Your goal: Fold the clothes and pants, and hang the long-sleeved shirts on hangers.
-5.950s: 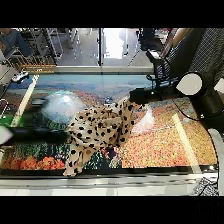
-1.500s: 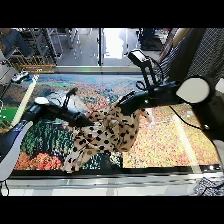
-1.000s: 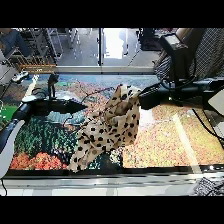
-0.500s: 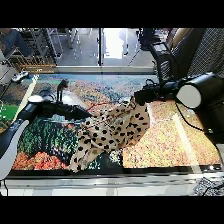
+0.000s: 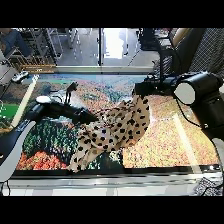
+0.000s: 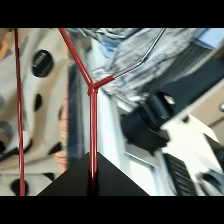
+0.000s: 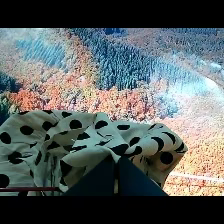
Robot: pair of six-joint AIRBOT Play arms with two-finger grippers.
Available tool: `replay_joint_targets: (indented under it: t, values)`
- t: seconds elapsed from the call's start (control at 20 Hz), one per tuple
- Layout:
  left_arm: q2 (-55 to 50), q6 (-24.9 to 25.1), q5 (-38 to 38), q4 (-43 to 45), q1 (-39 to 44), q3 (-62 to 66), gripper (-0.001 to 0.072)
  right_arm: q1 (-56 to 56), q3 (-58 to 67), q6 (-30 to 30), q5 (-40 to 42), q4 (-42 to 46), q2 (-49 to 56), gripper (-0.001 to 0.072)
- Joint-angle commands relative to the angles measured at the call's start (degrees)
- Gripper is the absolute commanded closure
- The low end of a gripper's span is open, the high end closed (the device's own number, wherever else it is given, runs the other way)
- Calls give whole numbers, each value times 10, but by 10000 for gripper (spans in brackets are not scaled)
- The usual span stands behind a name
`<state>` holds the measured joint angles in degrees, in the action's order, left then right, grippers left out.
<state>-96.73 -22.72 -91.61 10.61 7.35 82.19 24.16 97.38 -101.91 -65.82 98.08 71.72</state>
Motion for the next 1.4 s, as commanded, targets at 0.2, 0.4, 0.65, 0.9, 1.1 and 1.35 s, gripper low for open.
replay_joint_targets:
  t: [0.2, 0.4, 0.65, 0.9, 1.1, 1.35]
  values:
    - [-20, 3, 156, -73, 36, 0, 701, -1, 0, 24, -34, -84, -25, 697]
    - [-27, 15, 195, -111, 29, 0, 702, -1, 0, 41, -156, -74, -61, 696]
    - [-26, 57, 147, -215, 0, 0, 701, -1, -2, 53, -246, -66, -70, 696]
    - [-26, 90, 95, -215, 8, 0, 701, -1, -2, 95, -214, -131, -70, 696]
    - [-26, 174, 46, -261, 19, 0, 700, -1, -2, 130, -262, -199, -70, 644]
    - [-27, 183, 12, -219, 17, 0, 700, -2, -1, 349, -174, -45, -71, 350]
